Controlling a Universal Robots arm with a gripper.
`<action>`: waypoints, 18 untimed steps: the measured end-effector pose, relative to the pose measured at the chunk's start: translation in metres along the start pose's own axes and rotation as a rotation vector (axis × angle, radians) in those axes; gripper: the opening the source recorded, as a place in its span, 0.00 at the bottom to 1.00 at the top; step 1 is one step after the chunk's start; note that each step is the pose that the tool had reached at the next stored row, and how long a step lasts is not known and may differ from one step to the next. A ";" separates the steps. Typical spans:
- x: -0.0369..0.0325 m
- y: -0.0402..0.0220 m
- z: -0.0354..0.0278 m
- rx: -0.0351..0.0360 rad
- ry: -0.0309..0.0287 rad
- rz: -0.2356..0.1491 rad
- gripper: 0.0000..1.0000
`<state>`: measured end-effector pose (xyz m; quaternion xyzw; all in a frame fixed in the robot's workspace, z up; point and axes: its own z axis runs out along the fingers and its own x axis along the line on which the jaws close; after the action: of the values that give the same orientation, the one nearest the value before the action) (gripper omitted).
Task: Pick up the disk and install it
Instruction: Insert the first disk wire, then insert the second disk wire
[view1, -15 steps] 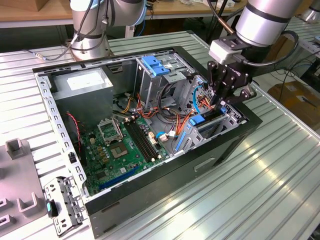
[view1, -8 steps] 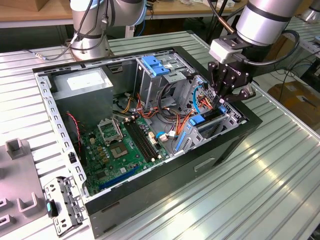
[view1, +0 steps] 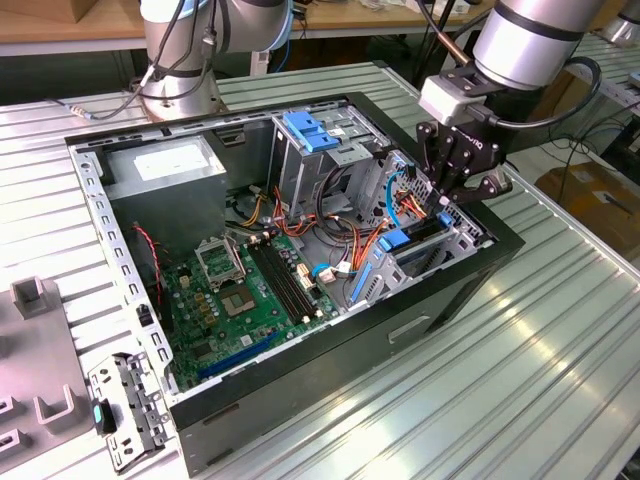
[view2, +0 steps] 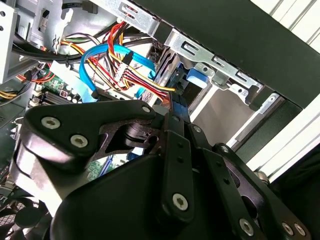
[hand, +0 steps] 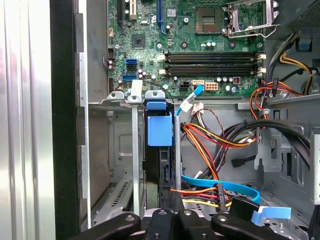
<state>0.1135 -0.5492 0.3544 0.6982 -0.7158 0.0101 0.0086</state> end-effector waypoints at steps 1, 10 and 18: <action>0.0000 0.0000 -0.0001 0.0000 0.0000 0.000 0.11; 0.0001 0.0034 -0.0005 0.0000 0.0002 0.000 0.11; 0.0006 0.0194 -0.0004 0.0000 -0.0004 0.000 0.11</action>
<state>0.0941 -0.5493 0.3548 0.6983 -0.7157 0.0099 0.0085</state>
